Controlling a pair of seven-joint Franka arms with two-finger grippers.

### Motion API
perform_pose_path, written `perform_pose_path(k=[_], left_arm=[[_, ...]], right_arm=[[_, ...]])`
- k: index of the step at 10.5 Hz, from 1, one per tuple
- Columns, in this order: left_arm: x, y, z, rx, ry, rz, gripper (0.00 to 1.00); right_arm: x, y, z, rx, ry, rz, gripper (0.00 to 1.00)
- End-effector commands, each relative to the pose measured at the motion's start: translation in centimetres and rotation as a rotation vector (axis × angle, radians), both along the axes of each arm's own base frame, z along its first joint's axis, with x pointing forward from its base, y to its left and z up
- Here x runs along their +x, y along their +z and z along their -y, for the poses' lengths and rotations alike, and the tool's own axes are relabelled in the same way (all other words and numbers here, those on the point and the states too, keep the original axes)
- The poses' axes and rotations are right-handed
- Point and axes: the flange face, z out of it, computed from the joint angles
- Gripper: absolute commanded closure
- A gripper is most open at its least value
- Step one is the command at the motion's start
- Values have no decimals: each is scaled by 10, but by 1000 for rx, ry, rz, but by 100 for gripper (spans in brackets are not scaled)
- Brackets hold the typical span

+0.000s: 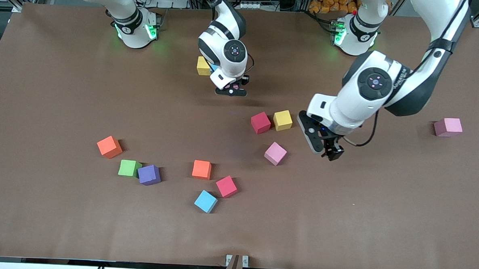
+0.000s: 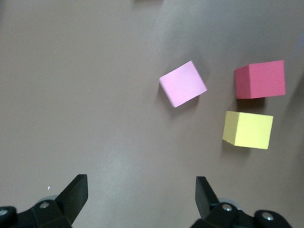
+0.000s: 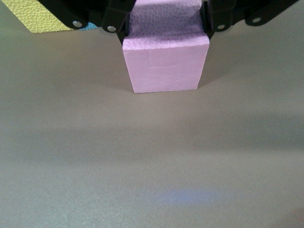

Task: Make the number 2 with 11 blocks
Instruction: 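Place the pink cube against the purple cube while the left gripper reaches yellow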

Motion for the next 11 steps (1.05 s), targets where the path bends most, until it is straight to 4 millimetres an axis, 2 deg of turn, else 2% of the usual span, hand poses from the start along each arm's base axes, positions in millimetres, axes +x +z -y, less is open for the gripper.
perform_pose_path(k=[1,3,11], left_arm=[[-3,-4,16,-43,0,8,0],[-7,-10,29,-54,-19,4,0],[-10,-22,31,-59,-25,-6,0]], right_arm=[[-14,-4,5,-11,-14,-8,100],[-16,-6,7,-16,-12,-11,100],[-28,-8,1,-21,-21,-15,99]])
